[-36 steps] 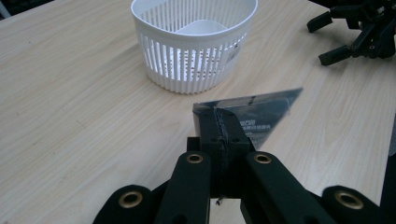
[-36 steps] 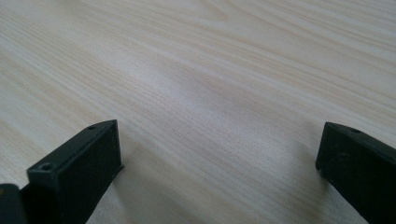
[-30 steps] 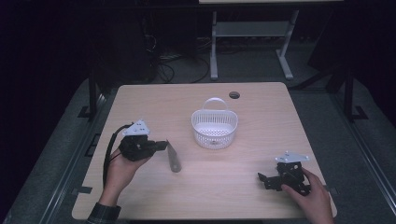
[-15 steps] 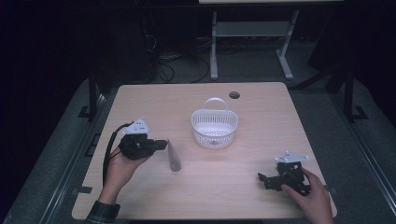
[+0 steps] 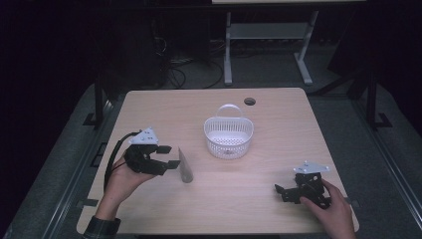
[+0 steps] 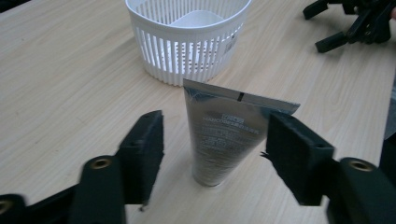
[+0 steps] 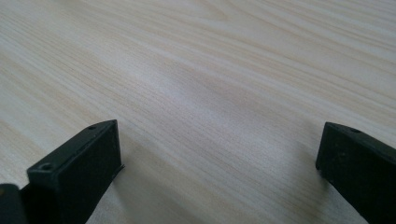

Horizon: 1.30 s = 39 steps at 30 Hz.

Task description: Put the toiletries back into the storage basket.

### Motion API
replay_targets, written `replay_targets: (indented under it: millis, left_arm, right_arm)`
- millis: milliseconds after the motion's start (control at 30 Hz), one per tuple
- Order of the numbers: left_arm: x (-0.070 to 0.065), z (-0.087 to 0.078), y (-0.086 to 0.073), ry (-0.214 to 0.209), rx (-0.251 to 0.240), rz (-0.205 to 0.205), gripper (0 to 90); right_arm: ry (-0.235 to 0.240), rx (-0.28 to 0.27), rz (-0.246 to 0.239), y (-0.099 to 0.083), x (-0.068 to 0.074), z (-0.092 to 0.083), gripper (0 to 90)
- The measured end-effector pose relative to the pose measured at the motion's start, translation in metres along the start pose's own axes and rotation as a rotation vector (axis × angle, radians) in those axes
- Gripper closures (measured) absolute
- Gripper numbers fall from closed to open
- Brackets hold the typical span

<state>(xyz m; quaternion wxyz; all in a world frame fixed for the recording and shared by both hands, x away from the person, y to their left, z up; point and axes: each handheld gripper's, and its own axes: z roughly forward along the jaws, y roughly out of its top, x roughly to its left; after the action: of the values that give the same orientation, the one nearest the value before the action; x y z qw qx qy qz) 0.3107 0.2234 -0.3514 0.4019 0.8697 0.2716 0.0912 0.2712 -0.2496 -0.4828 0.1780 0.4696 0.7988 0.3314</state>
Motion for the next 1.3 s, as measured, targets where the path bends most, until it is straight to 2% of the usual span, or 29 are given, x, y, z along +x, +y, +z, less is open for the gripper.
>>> replay_targets:
  millis: [200,400,433,467,567,667,1067,1300]
  left_arm:
    - [-0.002,-0.001,0.005,-0.005,0.039,0.029,20.7]
    - [-0.004,-0.002,0.015,-0.005,0.086,0.050,15.3]
    - [-0.004,-0.002,0.015,-0.005,0.086,0.050,15.0]
    - [-0.005,-0.002,0.019,-0.002,0.107,0.073,14.8]
    - [-0.006,0.000,0.024,-0.007,0.126,0.084,14.2]
    - [-0.008,0.003,0.029,-0.014,0.154,0.092,13.8]
    - [-0.010,0.017,0.045,-0.032,0.214,0.117,13.8]
    - [-0.010,0.028,0.049,-0.047,0.249,0.135,13.8]
  right_arm:
    - [0.000,0.000,0.002,0.000,0.000,0.000,0.0]
    - [0.001,0.000,0.001,0.000,0.000,0.000,0.0]
    - [0.001,0.000,0.001,0.000,0.000,0.000,0.0]
    - [0.001,0.000,0.002,0.000,0.000,0.000,0.0]
    - [0.001,0.000,0.001,0.000,0.000,0.000,0.0]
    - [0.001,0.000,0.001,0.000,0.000,0.000,0.0]
    - [0.001,0.000,0.000,0.000,0.000,0.000,0.0]
    - [0.001,0.000,0.000,0.000,0.000,0.000,0.0]
